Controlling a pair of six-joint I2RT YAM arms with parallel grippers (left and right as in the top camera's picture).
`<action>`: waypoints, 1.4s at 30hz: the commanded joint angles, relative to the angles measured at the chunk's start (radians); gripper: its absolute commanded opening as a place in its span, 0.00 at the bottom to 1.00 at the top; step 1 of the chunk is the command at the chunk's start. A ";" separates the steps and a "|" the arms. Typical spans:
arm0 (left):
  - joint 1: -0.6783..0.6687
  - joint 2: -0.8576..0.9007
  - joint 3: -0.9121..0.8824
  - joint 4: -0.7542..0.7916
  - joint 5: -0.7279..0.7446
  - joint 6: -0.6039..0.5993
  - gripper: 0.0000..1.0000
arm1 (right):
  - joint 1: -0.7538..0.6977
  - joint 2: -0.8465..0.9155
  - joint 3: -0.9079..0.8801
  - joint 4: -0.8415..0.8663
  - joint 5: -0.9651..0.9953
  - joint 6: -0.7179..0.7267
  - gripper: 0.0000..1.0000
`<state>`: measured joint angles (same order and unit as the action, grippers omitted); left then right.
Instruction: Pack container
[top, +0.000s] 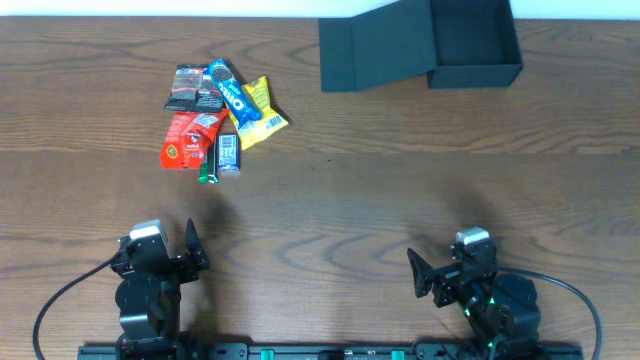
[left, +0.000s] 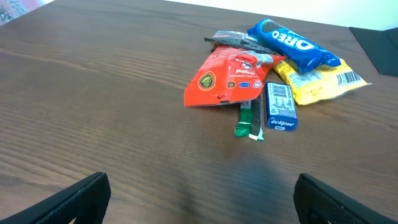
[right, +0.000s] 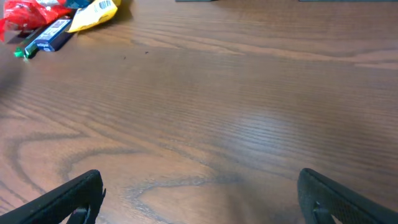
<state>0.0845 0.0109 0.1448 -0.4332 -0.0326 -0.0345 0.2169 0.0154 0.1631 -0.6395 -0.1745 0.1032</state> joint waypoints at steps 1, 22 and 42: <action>0.007 -0.006 -0.020 0.000 0.000 -0.014 0.95 | 0.009 -0.010 -0.004 0.001 0.009 0.019 0.99; 0.007 -0.006 -0.020 0.000 0.000 -0.014 0.95 | 0.009 0.027 0.002 0.304 -0.158 0.580 0.99; 0.007 -0.006 -0.020 0.000 0.000 -0.014 0.95 | -0.003 1.257 0.826 0.256 0.177 0.019 0.99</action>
<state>0.0853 0.0101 0.1444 -0.4301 -0.0326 -0.0345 0.2173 1.1728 0.8799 -0.3580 -0.1276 0.2340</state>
